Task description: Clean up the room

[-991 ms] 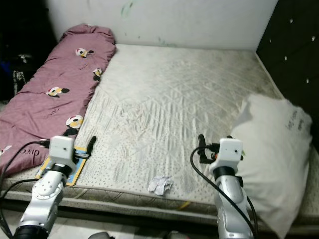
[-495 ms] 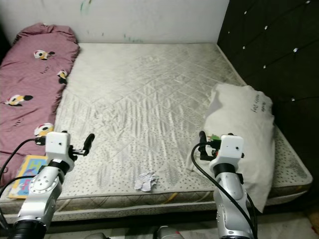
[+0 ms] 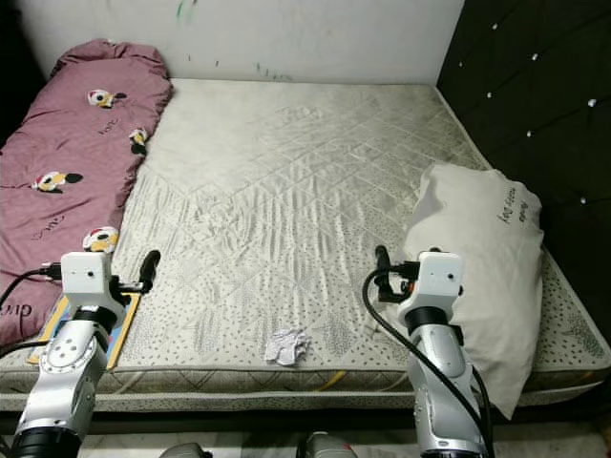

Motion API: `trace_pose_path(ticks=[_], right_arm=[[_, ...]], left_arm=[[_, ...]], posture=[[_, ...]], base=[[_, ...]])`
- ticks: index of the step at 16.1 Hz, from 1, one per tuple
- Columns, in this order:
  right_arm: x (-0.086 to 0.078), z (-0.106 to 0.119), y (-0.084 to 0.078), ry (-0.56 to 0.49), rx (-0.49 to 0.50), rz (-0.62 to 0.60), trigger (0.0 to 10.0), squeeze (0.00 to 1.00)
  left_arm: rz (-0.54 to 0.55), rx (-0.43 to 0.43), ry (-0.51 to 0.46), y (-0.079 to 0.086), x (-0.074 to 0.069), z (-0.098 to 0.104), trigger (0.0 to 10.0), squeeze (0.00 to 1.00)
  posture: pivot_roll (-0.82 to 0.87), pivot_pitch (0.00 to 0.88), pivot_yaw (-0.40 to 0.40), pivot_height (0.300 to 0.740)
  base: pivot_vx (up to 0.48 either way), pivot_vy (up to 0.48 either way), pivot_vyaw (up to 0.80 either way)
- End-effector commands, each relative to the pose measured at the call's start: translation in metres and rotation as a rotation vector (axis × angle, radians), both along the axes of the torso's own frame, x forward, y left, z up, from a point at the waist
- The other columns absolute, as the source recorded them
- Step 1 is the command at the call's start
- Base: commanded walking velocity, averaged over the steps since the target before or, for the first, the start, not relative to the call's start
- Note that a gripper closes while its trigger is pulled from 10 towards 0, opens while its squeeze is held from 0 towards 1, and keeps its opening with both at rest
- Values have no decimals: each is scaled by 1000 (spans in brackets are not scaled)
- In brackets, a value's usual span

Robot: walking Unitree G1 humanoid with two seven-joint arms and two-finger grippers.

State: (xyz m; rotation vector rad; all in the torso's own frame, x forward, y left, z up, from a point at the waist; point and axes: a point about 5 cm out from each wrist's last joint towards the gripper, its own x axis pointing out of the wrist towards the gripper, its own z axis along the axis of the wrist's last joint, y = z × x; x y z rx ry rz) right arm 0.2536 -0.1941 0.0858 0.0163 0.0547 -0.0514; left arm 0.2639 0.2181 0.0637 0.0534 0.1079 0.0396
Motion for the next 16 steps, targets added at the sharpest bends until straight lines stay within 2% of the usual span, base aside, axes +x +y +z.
trace_pose_path(ticks=[1,4,9,16], right_arm=[[2,5,1,-9,-1,19,10000,0],[2,5,1,-7,-2,21,10000,0],[3,4,1,-2,-5,31,10000,0],[6,3,1,7,-17,50,10000,0]], left_arm=[[5,-5,3,-3,-1,1,10000,0],[3,-8,4,-6,-1,0,10000,0],[1,-10,1,-9,3,1,10000,0],[19,-22,3,-12,3,2,10000,0]], posture=[[-13,42,-39,691],[-12,40,-41,676],[-15,31,-42,626],[-15,41,-51,626]], base=[[0,0,0],[0,0,0],[0,0,0],[0,0,0]])
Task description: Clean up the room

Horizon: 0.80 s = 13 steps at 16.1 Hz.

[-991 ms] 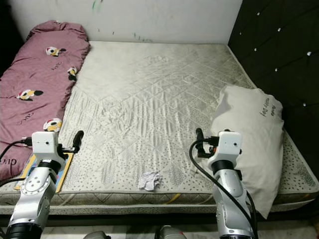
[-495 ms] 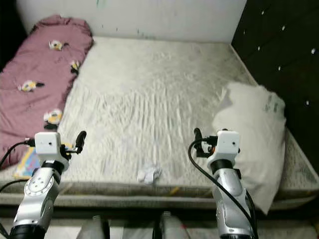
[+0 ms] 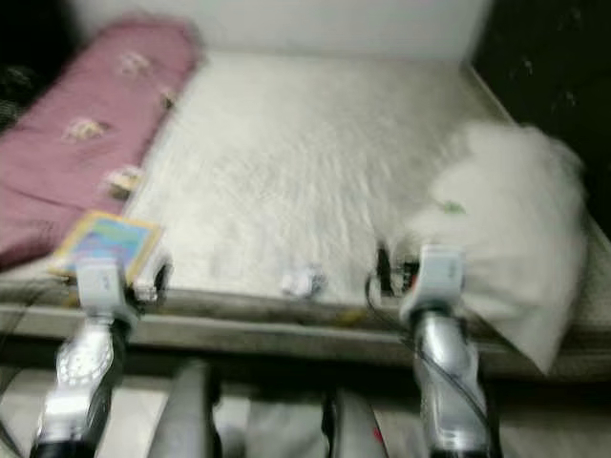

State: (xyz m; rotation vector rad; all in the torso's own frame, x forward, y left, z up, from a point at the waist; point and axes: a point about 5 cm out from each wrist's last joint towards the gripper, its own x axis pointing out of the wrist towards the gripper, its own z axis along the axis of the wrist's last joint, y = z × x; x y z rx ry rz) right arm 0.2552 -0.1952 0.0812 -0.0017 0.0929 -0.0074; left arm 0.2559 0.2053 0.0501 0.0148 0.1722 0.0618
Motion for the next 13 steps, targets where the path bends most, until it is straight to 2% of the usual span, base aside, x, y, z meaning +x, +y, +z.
trace_pose_path(ticks=[1,5,9,13], right_arm=[[6,8,2,-27,-3,16,10000,0],[7,9,2,-29,-9,26,10000,0],[3,3,18,42,-47,229,10000,0],[4,-7,23,127,-30,311,10000,0]], left_arm=[[-2,9,-56,0,12,16,10000,0],[17,1,-57,0,5,17,10000,0],[96,-29,-27,7,-9,11,10000,0],[80,19,-28,6,-15,12,10000,0]], posture=[[-17,52,-50,626],[0,53,-66,626],[-4,63,-88,626],[12,72,-92,626]], base=[[0,0,0],[0,0,0],[0,0,0],[0,0,0]])
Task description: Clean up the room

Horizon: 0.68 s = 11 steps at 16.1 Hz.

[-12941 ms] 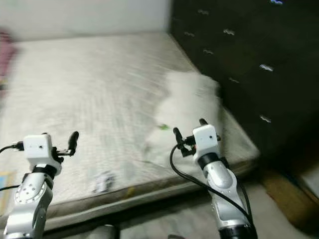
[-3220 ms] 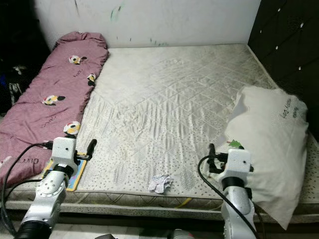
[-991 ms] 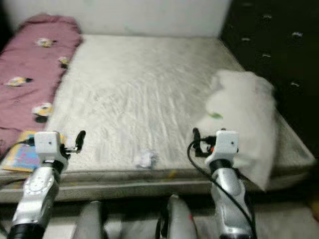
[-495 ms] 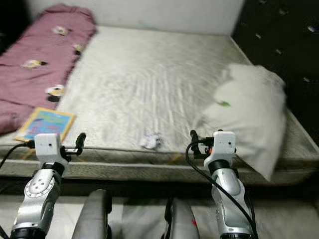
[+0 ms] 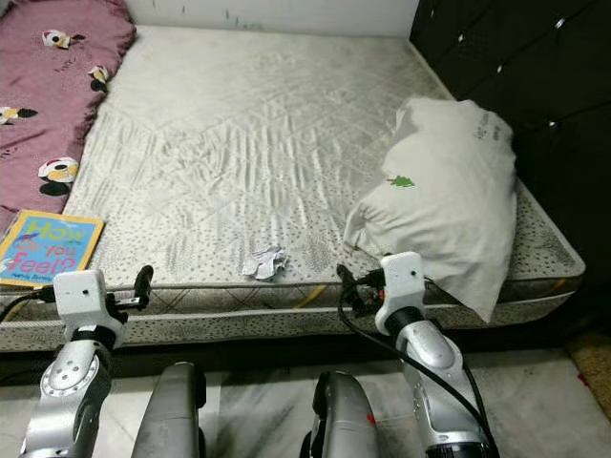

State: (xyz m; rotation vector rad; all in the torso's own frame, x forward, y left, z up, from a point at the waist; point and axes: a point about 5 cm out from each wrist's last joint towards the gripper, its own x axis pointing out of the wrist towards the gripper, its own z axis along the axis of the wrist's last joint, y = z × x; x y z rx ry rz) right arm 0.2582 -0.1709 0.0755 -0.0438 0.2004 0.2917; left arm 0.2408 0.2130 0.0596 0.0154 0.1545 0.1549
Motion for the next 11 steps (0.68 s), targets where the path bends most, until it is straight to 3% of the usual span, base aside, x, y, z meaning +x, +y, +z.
trace_pose_path(ticks=[1,9,11], right_arm=[[1,-2,0,26,-3,24,10000,0],[1,-3,5,52,36,65,10000,0],[2,-3,5,56,36,66,10000,0]], left_arm=[[-12,10,-6,-2,0,3,10000,0],[-33,-19,6,-4,3,2,10000,0],[-29,-22,9,-3,4,2,10000,0]], posture=[[11,74,-92,626],[1,87,-76,626],[0,88,-79,626]], base=[[0,0,0],[0,0,0],[0,345,0]])
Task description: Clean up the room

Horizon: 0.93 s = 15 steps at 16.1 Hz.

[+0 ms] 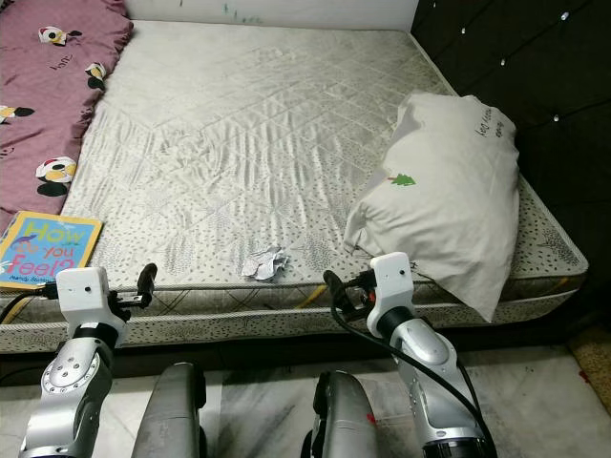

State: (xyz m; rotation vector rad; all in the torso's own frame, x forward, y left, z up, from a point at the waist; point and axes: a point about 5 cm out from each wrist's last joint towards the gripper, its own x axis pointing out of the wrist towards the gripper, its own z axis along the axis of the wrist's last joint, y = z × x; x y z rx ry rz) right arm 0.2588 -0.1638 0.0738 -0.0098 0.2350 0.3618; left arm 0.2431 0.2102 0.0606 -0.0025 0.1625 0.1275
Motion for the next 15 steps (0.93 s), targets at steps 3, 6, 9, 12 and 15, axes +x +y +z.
trace_pose_path(ticks=[3,6,9,12,15], right_arm=[[2,0,-3,13,1,3,10000,0],[2,1,-3,9,1,2,10000,0],[3,1,-3,5,-2,3,10000,0],[3,2,-4,5,-5,6,10000,0],[3,2,-3,4,-3,20,10000,0]], left_arm=[[-7,-1,-1,-1,2,1,10000,0],[-9,-3,-4,-2,3,2,10000,0],[-15,5,-4,-2,4,2,10000,0],[-18,8,-4,-3,4,2,10000,0],[-18,9,-1,-4,4,2,10000,0]], posture=[[0,89,-80,626],[-2,91,-80,626],[-7,92,-79,626],[-7,92,-80,626],[-5,94,-84,626]], base=[[0,480,0],[0,480,0],[0,0,0],[0,0,0],[0,0,0]])
